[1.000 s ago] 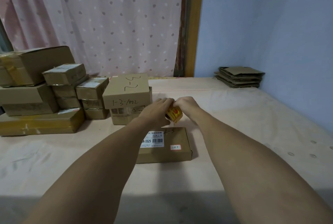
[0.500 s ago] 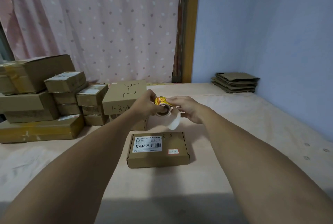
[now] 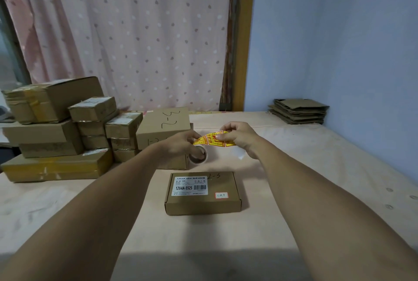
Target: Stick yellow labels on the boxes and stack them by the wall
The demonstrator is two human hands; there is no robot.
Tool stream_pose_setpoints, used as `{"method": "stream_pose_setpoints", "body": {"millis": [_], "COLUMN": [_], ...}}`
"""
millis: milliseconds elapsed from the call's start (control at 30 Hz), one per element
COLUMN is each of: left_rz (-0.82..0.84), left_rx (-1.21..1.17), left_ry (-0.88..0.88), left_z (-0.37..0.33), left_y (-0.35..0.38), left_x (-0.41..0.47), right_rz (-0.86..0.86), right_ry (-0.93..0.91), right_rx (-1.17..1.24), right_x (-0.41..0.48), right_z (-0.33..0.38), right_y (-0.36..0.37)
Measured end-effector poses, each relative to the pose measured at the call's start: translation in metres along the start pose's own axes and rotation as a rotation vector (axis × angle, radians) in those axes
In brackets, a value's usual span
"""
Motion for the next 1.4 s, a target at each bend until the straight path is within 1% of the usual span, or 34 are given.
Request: {"method": "stream_pose_setpoints", "body": {"millis": [100, 167, 233, 333, 400, 500, 667, 867, 1000, 1067, 1133, 1200, 1300, 1367, 1400], "left_rz": [0.047, 0.025, -0.026, -0.147, -0.217, -0.282, -0.253, -0.099, -0.122, -0.109, -0.109, -0.159, -0.248, -0.269, -0.272], "left_rx": [-0.074, -0.122, -0.163, -0.193, -0.224, -0.201, -0.201, -0.222, -0.231, -0.263, -0.313, -0.356, -0.367, -0.372, -0.377], "left_ry": [-0.021, -0.006, 0.005, 0.039, 0.061, 0.061, 0.028, -0.063, -0.101, -0.124, -0.107, -0.054, 0.006, 0.006, 0.007], "left_z": [0.002, 0.000, 0.000, 0.003, 0.005, 0.010, 0.016, 0.020, 0.022, 0.025, 0.024, 0.020, 0.017, 0.016, 0.015], "left_y": [0.003, 0.002, -0.002, -0.016, -0.027, -0.039, -0.036, -0.018, -0.018, -0.018, -0.020, -0.026, -0.035, -0.035, -0.035], "left_x": [-0.002, -0.003, -0.003, -0.002, -0.005, -0.009, -0.012, -0.008, -0.006, -0.006, -0.007, -0.009, -0.010, -0.008, -0.007], "right_rz": [-0.005, -0.007, -0.001, 0.034, 0.063, 0.066, 0.064, 0.120, 0.134, 0.143, 0.155, 0.139, 0.062, 0.029, 0.068], "right_ry": [-0.002, 0.002, 0.019, 0.062, 0.093, 0.112, 0.070, 0.008, -0.031, -0.021, 0.013, 0.027, -0.002, -0.007, -0.016], "right_rx": [-0.020, -0.001, 0.088, 0.240, 0.246, 0.175, 0.034, 0.077, 0.132, 0.178, 0.204, 0.139, -0.175, -0.228, -0.214], "right_x": [-0.001, 0.000, 0.003, 0.005, 0.003, 0.001, 0.002, 0.002, 0.002, 0.003, 0.005, 0.008, 0.012, 0.012, 0.011], "right_z": [-0.002, -0.003, -0.005, -0.009, -0.012, -0.016, -0.016, 0.008, 0.020, 0.021, 0.015, 0.009, 0.003, 0.000, 0.000], "right_y": [-0.002, -0.003, -0.002, 0.002, 0.002, -0.002, 0.002, 0.017, 0.019, 0.017, 0.015, 0.011, 0.005, 0.006, 0.012]}}
Point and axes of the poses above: each hand's wrist, its own x-axis towards the middle knuckle, its own y-axis out of the palm, z = x × y, the point moved 9 cm from there along x, towards the middle knuckle, and after that the axes turned 8 degrees about -x, right-handed, at the moved point
